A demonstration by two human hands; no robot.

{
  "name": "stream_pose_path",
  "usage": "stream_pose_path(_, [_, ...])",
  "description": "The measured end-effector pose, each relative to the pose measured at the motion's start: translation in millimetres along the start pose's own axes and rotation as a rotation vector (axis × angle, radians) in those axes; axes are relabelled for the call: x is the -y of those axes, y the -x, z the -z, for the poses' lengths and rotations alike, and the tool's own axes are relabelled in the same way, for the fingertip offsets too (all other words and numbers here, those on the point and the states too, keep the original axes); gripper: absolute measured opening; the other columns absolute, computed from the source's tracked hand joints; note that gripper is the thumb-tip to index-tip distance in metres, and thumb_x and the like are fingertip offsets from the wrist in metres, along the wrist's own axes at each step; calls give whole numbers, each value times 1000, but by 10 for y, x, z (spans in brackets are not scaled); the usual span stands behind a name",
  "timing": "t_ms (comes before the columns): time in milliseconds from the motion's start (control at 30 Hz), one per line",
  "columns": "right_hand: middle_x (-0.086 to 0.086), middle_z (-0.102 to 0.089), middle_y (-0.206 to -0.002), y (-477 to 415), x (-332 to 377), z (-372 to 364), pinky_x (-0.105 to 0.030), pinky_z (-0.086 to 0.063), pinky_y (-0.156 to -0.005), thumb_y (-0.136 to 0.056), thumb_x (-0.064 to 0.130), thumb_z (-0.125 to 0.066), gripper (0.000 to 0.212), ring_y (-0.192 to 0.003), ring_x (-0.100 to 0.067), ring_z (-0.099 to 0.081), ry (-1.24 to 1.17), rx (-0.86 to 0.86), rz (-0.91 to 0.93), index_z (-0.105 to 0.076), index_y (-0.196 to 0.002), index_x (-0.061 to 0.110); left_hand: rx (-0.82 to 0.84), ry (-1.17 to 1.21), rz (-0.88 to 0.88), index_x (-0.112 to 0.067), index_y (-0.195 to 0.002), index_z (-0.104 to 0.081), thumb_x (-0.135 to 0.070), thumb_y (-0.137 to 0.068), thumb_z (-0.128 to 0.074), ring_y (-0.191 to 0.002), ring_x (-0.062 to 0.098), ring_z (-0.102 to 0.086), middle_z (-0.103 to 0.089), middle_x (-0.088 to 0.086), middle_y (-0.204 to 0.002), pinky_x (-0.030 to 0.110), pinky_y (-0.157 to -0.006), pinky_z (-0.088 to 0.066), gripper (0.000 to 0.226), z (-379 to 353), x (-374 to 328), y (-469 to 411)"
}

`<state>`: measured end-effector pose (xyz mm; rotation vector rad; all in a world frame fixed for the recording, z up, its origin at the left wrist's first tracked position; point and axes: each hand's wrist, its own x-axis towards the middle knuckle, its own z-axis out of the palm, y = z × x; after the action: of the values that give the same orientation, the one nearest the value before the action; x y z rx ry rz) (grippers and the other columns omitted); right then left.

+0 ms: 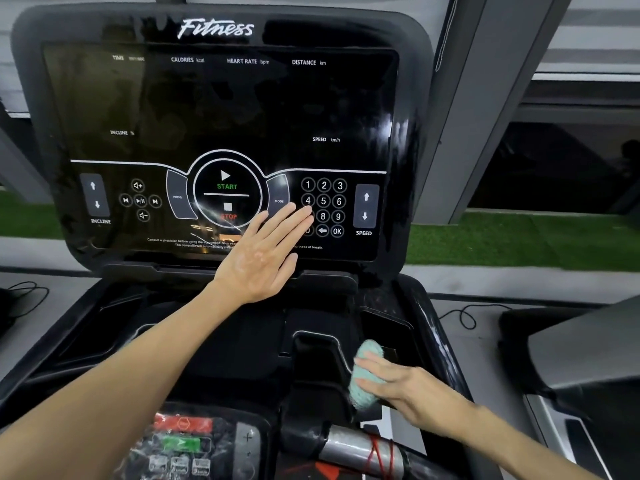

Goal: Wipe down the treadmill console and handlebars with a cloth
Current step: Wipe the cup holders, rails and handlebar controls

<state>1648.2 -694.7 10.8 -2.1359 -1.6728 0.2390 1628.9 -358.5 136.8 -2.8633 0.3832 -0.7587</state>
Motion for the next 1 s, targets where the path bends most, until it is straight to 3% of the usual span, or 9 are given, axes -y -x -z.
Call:
stream_pose_path(233, [0,-22,-159,155,20,-65,-38,-27,-117,-91,-8,-48,65,-148,-14,-12,-5,-22,-36,-38,-147,25,-21,-19,2,-7,-151,-31,-25,-95,-43,-149,25,-21,-27,6,-160,45,-118,-20,60,-4,-27,-10])
stream_pose_path(367, [-7,-22,-158,-388,201,-139,-41,-23,-118,-91,-5,-47,55,-148,-22,-5,22,-63,6,-45,-142,14,-5,-55,4,-5,-150,-33,-26,-96,-41,-148,27,-23,-29,9,-159,45,-117,-20,59,22,-54,-23])
stream_pose_path(467, [-8,-27,-157,-547,202,-141,-37,-21,-118,-94,0,-49,45,-147,-19,-4,43,-93,23,-51,-138,13,-35,-63,30,-4,-149,-32,-23,-96,-44,-146,27,-26,-31,10,-157,44,-117,-22,58,69,-150,-37])
stream_pose_path(567, [-4,-25,-157,-348,162,-167,-33,-20,-118,-96,1,-48,46,-148,-15,-6,-19,-97,4,-50,-139,15,-57,-71,-61,-4,-150,-32,-22,-95,-43,-147,25,-26,-29,9,-159,43,-117,-22,59,81,-381,-115])
stream_pose_path(700, [3,-26,-156,219,8,-137,-32,-28,-115,-88,-8,-52,64,-146,-10,-15,-13,-96,-38,-47,-141,26,-14,-106,-153,-7,-152,-28,-25,-97,-39,-147,25,-25,-26,8,-160,44,-118,-24,59,6,-604,-344])
stream_pose_path(800, [13,-21,-157,733,-209,-89,-40,-48,-101,-83,-11,-57,82,-143,-10,-26,76,-74,-126,-36,-144,42,12,-117,-153,-6,-152,-27,-25,-98,-37,-148,25,-24,-25,9,-160,44,-118,-23,58,-63,-622,-404])
stream_pose_path(867, [20,-16,-157,931,-270,-75,-41,-53,-93,-82,-11,-60,93,-142,-7,-25,91,-75,-176,-27,-145,49,6,-120,-150,-6,-152,-28,-25,-98,-36,-148,25,-23,-25,9,-160,44,-119,-21,58,-85,-620,-398])
stream_pose_path(933, [16,-22,-156,951,-253,-86,-40,-56,-88,-77,-12,-65,92,-142,-4,-21,119,-100,-178,-35,-145,42,-1,-112,-145,-5,-152,-28,-25,-98,-35,-148,25,-23,-25,9,-160,44,-119,-21,58,-87,-625,-394])
stream_pose_path(1000, [6,-30,-155,806,-173,-106,-39,-53,-92,-78,-13,-61,81,-143,-7,-21,117,-117,-151,-41,-143,32,0,-98,-144,-5,-151,-30,-24,-98,-35,-147,25,-24,-26,9,-160,44,-119,-22,57,-81,-633,-395])
